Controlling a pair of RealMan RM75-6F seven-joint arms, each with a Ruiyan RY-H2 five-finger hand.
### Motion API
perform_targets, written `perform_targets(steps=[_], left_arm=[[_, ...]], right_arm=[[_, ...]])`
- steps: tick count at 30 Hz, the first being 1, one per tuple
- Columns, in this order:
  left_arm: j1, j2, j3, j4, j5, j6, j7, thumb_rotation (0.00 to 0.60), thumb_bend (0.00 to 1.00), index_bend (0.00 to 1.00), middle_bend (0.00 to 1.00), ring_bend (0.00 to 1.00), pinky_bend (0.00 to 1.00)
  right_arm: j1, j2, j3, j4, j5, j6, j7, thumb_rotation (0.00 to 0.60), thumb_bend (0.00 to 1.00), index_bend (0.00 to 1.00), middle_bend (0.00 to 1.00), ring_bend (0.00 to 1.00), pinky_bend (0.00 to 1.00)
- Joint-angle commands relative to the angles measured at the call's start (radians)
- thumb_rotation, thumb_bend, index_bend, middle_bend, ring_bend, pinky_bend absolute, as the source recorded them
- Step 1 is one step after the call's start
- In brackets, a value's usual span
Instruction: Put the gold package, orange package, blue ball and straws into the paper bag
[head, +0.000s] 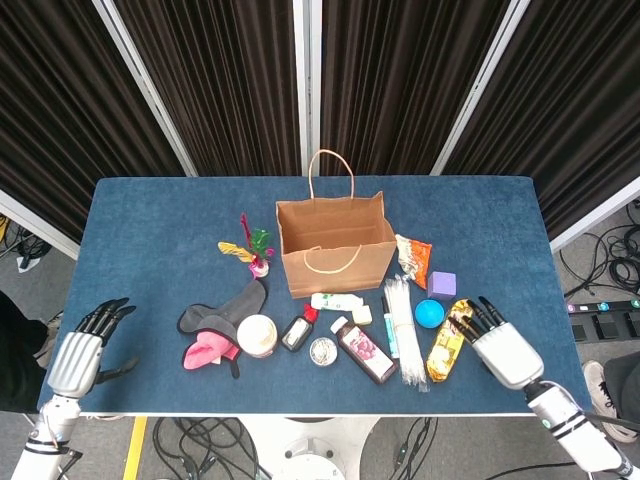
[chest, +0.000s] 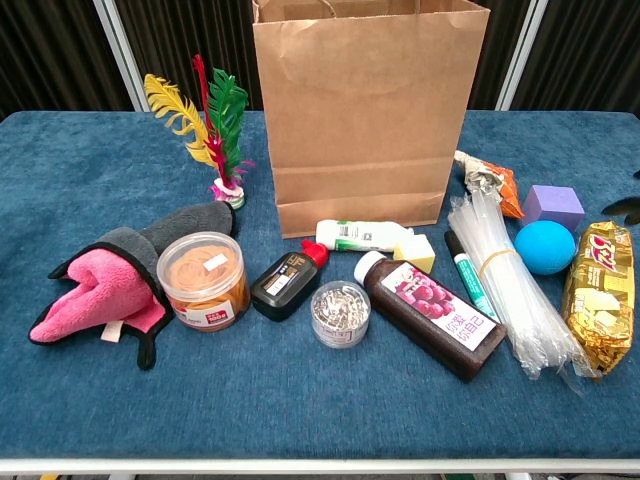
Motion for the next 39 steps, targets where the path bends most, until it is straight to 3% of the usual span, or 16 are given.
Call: perform_targets(steps=[1,11,39], left_arm=[[0.000,0.002,-0.001,0.000,0.002,0.004,0.003,0.600,0.24,0.24,0.23,0.15,0.24],[-0.002,-0.002,0.000,0.011,0.012,0.016,0.017,0.600,0.24,0.24,0.23,0.15,0.24],[-0.009,-0.008,0.001,0.044,0.006,0.007,0.008,0.600,0.24,0.24,0.23,0.15,0.24]], right_arm=[[0.009,-0.024,-0.029,0.029,-0.032,-0.011,-0.026,0.600,0.05,0.13,0.24,0.04,0.02],[0.026,-0.063,-0.046,0.095,-0.130,0.103,-0.023,0.600,0.05,0.14,0.25,0.04,0.01],[0.067,-0.205,-0.082,0.290,-0.100,0.068,0.088,0.600,0.07,0.15,0.27,0.07,0.02]])
